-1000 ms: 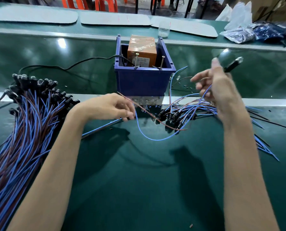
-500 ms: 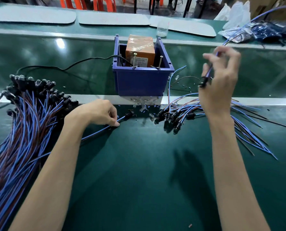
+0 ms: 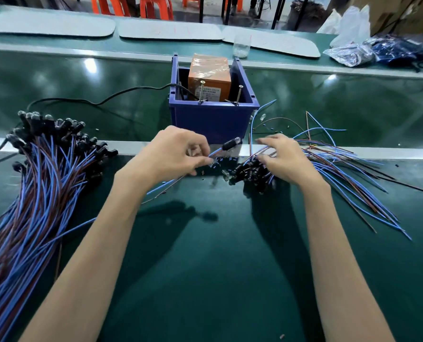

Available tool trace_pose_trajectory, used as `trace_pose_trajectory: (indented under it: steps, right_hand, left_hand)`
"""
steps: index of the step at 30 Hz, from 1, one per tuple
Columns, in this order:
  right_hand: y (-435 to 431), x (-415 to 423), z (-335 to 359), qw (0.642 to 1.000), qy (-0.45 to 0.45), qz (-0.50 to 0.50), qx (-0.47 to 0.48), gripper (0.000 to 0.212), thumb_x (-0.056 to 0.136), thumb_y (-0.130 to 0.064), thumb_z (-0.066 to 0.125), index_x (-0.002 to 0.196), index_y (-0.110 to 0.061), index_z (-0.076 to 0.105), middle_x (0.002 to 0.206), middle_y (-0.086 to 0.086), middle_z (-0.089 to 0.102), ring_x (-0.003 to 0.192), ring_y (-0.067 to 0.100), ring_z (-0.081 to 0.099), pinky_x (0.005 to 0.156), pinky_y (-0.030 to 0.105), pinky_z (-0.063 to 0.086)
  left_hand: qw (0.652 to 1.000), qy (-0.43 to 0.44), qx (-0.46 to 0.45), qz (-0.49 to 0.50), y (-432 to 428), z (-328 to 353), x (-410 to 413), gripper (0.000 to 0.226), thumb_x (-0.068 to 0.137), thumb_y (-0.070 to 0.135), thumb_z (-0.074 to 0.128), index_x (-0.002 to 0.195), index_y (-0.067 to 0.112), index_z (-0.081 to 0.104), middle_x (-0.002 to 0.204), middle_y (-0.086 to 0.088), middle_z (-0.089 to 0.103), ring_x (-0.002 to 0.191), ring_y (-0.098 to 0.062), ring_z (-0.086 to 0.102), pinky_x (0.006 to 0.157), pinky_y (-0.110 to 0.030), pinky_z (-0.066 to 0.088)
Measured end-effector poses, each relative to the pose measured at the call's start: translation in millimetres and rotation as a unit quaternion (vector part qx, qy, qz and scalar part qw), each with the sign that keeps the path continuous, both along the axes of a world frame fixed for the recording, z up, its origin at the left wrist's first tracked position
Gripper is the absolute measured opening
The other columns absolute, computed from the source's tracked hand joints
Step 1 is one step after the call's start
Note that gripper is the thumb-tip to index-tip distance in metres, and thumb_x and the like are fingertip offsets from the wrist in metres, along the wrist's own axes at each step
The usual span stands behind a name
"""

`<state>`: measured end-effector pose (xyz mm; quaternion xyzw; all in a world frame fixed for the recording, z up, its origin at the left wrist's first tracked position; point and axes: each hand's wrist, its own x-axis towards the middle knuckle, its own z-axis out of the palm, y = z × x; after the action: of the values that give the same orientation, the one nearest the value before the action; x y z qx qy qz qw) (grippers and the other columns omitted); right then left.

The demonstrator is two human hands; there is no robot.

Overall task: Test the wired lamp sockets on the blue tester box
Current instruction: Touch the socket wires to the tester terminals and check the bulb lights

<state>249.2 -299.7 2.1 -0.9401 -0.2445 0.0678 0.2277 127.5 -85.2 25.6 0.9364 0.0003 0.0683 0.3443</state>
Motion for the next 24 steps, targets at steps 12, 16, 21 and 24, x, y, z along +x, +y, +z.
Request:
trace_pose_trajectory:
  steps: [12, 16, 21, 24]
  right_hand:
    - [25.9, -34.8, 37.3, 0.843, 0.102, 0.117, 0.515, 0.025, 0.100, -0.012, 0.046, 0.090, -0.015, 0.068, 0.093, 0.000, 0.071, 0.089, 0.012, 0.066, 0.081, 0.024, 0.052]
    - [12.7, -36.6, 52.5, 0.843, 0.112, 0.200, 0.486, 0.040, 0.099, -0.027, 0.039, 0.075, -0.024, 0.071, 0.098, -0.004, 0.073, 0.109, 0.022, 0.063, 0.100, 0.040, 0.044]
    - [5.5, -41.6, 61.2, 0.795, 0.226, 0.190, 0.530, 0.039, 0.099, -0.022, 0.038, 0.066, -0.009, 0.054, 0.057, 0.001, 0.052, 0.057, 0.019, 0.053, 0.080, 0.034, 0.053]
    - [8.2, -39.4, 59.0, 0.815, 0.220, 0.129, 0.521, 0.033, 0.097, -0.024, 0.048, 0.071, -0.007, 0.058, 0.060, 0.003, 0.025, 0.051, 0.013, 0.022, 0.049, 0.021, 0.031]
  left_hand:
    - [0.918, 0.051, -0.380, 0.100, -48.8, 8.2, 12.3, 0.042, 0.096, 0.049, 0.047, 0.087, 0.012, 0.064, 0.101, -0.006, 0.073, 0.091, -0.015, 0.071, 0.089, -0.035, 0.056]
    - [0.711, 0.064, -0.679, 0.172, -35.4, 13.4, 17.4, 0.065, 0.099, 0.055, 0.029, 0.125, -0.002, 0.047, 0.122, -0.016, 0.059, 0.109, -0.027, 0.062, 0.090, -0.035, 0.052]
    - [0.516, -0.080, -0.818, 0.241, -18.9, 19.2, 11.5, 0.038, 0.106, 0.024, 0.027, 0.083, 0.010, 0.054, 0.053, 0.003, 0.053, 0.044, -0.006, 0.051, 0.048, -0.020, 0.043]
    - [0.620, -0.098, -0.749, 0.211, -30.2, 21.2, 11.2, 0.037, 0.106, 0.024, 0.028, 0.080, 0.012, 0.051, 0.045, 0.008, 0.034, 0.036, -0.004, 0.029, 0.039, -0.016, 0.030]
